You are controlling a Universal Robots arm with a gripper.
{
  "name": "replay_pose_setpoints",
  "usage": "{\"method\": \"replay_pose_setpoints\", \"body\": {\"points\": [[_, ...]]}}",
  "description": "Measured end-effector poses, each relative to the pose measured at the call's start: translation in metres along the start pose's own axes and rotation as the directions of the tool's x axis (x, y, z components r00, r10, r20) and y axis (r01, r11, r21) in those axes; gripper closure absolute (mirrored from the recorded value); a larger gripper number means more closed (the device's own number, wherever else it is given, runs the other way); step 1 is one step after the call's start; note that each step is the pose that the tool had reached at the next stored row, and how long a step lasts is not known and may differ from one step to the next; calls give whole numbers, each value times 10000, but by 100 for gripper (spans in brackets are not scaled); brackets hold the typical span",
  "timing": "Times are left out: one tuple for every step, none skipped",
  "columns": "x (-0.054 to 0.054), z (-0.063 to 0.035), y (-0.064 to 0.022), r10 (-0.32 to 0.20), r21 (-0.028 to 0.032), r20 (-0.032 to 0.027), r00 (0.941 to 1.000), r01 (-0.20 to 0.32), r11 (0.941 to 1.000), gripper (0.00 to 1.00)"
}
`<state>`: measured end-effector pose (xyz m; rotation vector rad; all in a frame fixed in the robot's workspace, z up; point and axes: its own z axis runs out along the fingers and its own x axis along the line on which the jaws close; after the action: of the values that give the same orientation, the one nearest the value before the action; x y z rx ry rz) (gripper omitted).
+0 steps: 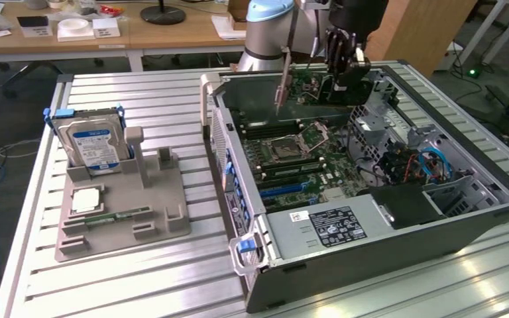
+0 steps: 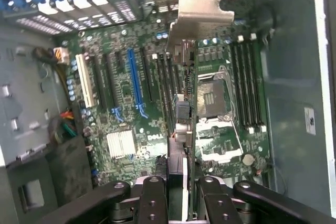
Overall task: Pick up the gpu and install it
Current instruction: 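Insert the gpu into the slot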
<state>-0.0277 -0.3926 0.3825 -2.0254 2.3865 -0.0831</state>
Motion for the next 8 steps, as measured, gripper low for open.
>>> {"method": "replay_pose_setpoints", "body": {"points": [[0, 1, 0, -164, 7, -7, 9999, 164, 9999, 73], [0, 1, 0, -329, 14, -14, 9995, 329, 9995, 73], [0, 1, 0, -503, 21, -22, 9987, 503, 9987, 73], [0, 1, 0, -667, 27, -29, 9978, 667, 9978, 73], [0, 2, 0, -831, 33, -37, 9965, 831, 9965, 73], [0, 2, 0, -994, 39, -45, 9950, 994, 9950, 73], [0, 3, 0, -1158, 45, -51, 9933, 1158, 9933, 73], [0, 3, 0, -1336, 51, -59, 9910, 1336, 9910, 73]]}}
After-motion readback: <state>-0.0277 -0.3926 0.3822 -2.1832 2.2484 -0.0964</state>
